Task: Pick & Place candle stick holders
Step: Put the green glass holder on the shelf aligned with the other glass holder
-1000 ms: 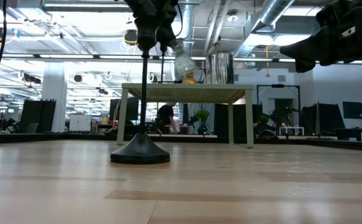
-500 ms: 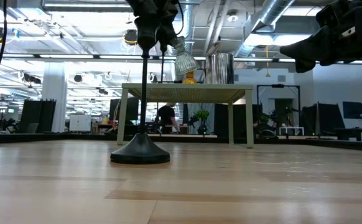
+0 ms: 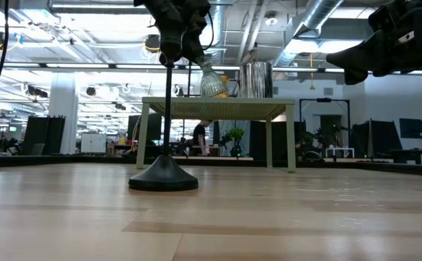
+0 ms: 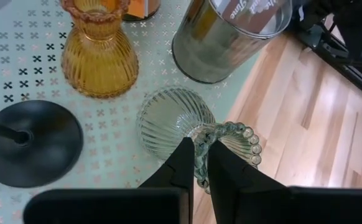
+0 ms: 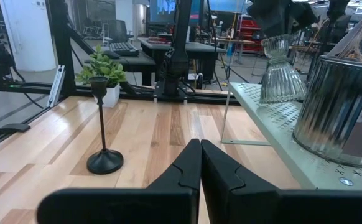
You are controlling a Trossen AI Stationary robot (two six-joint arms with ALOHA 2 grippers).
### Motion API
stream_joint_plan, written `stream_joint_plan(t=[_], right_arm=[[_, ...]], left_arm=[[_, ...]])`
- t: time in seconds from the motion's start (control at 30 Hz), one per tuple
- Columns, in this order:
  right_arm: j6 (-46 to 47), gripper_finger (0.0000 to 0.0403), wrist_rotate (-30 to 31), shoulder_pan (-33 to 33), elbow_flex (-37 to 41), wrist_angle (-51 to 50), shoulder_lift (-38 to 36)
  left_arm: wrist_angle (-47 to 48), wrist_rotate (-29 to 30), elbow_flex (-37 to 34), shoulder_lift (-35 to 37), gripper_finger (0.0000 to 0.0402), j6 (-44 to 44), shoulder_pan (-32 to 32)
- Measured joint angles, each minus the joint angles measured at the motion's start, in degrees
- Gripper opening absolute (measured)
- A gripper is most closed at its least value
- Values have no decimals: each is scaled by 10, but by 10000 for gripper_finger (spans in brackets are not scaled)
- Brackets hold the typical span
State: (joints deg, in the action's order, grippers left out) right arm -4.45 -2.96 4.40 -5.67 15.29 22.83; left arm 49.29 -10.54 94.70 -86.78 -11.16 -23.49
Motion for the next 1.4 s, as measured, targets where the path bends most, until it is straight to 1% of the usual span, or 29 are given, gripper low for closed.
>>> stream_joint_plan(t=[0.43,0.73,1.07,1.4], right_arm=[[0,0,0,0,0,0,0],[0,0,0,0,0,-1,0],[0,0,0,0,0,-2,0],[0,0,0,0,0,-2,0]], left_arm=[[-7,-2,2,-16,23,-1,0],[-20,0,0,-18,62,-3,0],[-24,0,0,-18,65,-3,0],[-45,20,0,-17,86,2,-1]])
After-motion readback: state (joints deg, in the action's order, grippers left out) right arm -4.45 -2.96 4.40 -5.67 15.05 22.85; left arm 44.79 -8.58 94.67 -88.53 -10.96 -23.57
